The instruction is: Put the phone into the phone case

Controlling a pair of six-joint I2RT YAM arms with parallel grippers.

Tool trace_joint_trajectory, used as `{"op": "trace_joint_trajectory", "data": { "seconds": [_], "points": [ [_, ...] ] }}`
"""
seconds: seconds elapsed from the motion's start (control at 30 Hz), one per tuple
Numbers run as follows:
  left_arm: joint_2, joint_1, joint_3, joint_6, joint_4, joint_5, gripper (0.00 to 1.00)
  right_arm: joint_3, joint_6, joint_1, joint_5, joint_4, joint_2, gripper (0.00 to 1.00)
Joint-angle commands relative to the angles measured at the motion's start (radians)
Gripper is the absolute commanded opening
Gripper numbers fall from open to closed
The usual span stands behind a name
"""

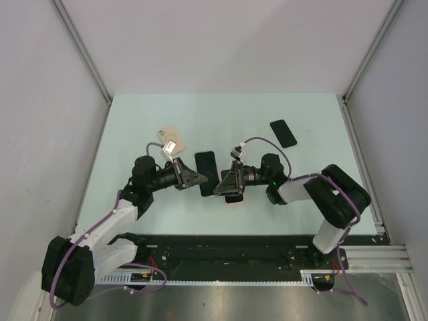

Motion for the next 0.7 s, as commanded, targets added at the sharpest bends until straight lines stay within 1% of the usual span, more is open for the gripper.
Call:
{"op": "trace_joint_trajectory", "data": {
  "seconds": [0.0, 0.03, 0.07, 0.13, 0.17, 0.3, 0.37, 0.47, 0.53, 0.67],
  "points": [
    [-0.008, -0.002, 0.026, 0.168, -0.058, 0.082, 0.0, 0.018, -0.096, -0.01, 0.034, -0.076, -0.116, 0.5],
    [-0.01, -0.002, 0.031, 0.171, -0.057, 0.108, 0.0, 0.019, -0.115, -0.015, 0.034, -0.097, -0.125, 0.57],
    [-0.013, -0.004, 0.035, 0.177, -0.057, 0.15, 0.0, 0.019, -0.132, -0.026, 0.033, -0.116, -0.137, 0.61],
    [-0.019, -0.005, 0.039, 0.184, -0.055, 0.189, 0.0, 0.026, -0.187, -0.038, 0.028, -0.168, -0.151, 0.7],
    [-0.022, -0.007, 0.037, 0.191, -0.055, 0.223, 0.0, 0.029, -0.206, -0.042, 0.028, -0.188, -0.157, 0.71],
    [-0.02, -0.017, 0.029, 0.193, -0.051, 0.264, 0.0, 0.082, -0.287, -0.07, 0.019, -0.307, -0.19, 0.72],
    [-0.013, -0.027, 0.022, 0.173, -0.017, 0.283, 0.0, 0.105, -0.344, -0.076, 0.019, -0.379, -0.199, 0.72],
    [0.009, -0.051, 0.022, 0.144, 0.032, 0.323, 0.0, 0.15, -0.388, -0.087, 0.028, -0.437, -0.207, 0.72],
    [0.015, -0.063, 0.022, 0.141, 0.044, 0.335, 0.0, 0.17, -0.385, -0.093, 0.021, -0.429, -0.194, 0.72],
    [0.027, -0.071, 0.023, 0.138, 0.05, 0.347, 0.0, 0.182, -0.307, -0.101, -0.015, -0.336, -0.17, 0.69]
  ]
}}
